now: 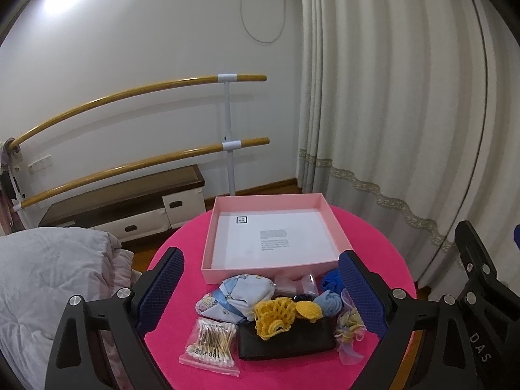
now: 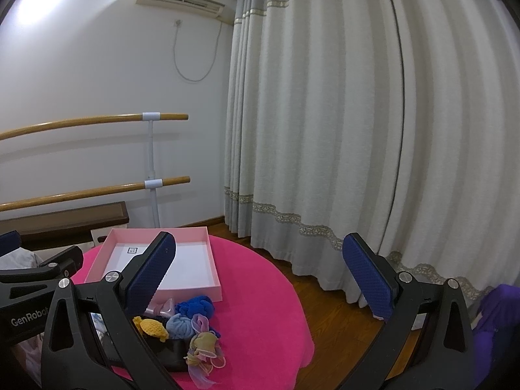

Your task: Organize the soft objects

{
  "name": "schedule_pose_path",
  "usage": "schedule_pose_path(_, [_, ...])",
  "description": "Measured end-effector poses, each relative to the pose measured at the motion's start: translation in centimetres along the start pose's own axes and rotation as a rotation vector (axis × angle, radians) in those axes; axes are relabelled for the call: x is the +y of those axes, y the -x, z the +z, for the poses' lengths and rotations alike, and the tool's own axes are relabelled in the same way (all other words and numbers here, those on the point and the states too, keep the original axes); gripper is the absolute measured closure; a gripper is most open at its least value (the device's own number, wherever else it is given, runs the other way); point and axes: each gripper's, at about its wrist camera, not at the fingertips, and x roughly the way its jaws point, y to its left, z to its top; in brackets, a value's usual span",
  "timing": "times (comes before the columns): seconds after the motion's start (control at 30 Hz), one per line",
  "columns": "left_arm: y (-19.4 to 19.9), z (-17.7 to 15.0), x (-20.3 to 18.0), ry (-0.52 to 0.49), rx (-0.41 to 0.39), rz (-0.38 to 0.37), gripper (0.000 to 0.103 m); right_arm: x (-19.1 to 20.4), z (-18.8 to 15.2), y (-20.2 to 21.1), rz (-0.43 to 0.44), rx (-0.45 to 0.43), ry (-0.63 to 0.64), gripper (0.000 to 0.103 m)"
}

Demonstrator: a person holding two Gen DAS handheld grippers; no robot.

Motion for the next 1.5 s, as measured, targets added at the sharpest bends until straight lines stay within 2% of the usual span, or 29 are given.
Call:
schedule_pose_path(0.93, [-1.4,0.5,0.1,0.001,0.028,-0.002,0.009,0.2,0.5,-0.8,0.015,0.019,0.002,0.0])
schedule_pose_path(1.2, [-2.7,0.3,-0.2,-0.012,0.077,0.018,0.009,0.6,-0.1,-2.0,0.033,0.07,0.013,0.0])
schedule_pose_path(1.5, [-5.6,-0.6,0.1,-0.009,0.181,0.046,0.009,1.8,-2.3,-4.1,0.071,0.166,0.051,0.0])
